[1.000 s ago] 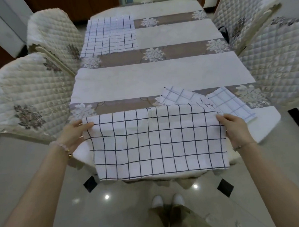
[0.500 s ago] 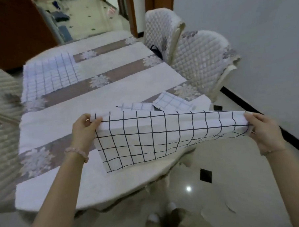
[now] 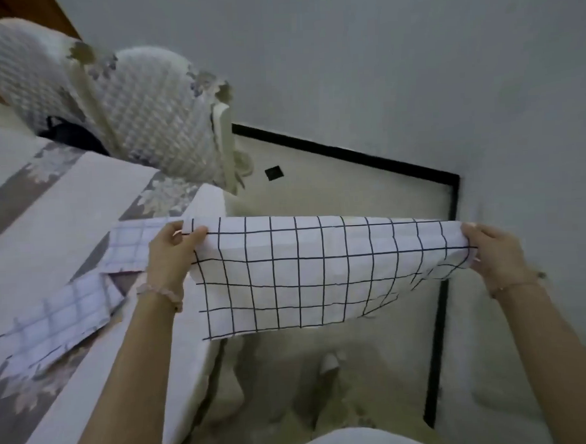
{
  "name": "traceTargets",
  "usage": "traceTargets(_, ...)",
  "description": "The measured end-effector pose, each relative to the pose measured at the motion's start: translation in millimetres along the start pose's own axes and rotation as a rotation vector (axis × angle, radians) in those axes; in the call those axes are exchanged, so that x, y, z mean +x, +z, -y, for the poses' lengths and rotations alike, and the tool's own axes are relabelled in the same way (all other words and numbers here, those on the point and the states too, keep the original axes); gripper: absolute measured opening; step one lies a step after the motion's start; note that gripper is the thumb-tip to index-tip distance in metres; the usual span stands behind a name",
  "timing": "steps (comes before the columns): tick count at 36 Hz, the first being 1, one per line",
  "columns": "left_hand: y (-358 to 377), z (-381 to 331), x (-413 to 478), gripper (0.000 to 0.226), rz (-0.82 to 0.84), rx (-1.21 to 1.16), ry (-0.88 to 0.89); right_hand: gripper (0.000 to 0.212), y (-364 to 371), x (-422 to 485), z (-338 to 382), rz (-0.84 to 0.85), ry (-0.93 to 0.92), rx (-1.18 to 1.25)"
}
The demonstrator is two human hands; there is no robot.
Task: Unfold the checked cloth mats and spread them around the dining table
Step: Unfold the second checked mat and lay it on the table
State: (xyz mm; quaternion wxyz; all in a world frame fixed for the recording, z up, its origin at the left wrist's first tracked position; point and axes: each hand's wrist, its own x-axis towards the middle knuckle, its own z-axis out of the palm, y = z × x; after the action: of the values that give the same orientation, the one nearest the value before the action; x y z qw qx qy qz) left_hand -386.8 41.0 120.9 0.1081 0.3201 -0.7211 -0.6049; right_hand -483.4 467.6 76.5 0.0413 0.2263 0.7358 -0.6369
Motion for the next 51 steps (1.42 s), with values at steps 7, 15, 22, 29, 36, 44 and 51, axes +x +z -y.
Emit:
traceTargets(7, 83, 29, 32, 0.047, 0.092, 0.186, -0.056, 0.033, -34, 39, -60, -0.074, 0.190, -0.111)
traceTargets(15, 144, 16, 86, 0.021, 0.170, 0.181, -0.056, 0.014, -23, 83, -31, -0.083, 0.222, -0.095)
traceTargets(22, 196, -28, 174, 0.011, 0.165, 0.178, 0.018, 0.017, 15, 168, 34, -0.098, 0.108, -0.096)
traceTargets(29, 257, -46, 295, 0.015, 0.183, 0.142, -0.085, 0.013, 83, 287, 81, -0.044, 0.124, -0.158)
traceTargets(36, 286, -98, 409, 0.017, 0.137, 0.138, -0.119, 0.014, 165, 408, 162, 0.069, 0.095, -0.176)
traceTargets(44, 286, -152, 521, 0.011, -0.061, 0.024, -0.107, 0.015, 263, 538, 250, 0.228, 0.003, -0.190)
traceTargets(51, 290, -152, 610, 0.009, -0.218, -0.041, -0.205, 0.014, 382, 643, 289, 0.421, -0.050, -0.291)
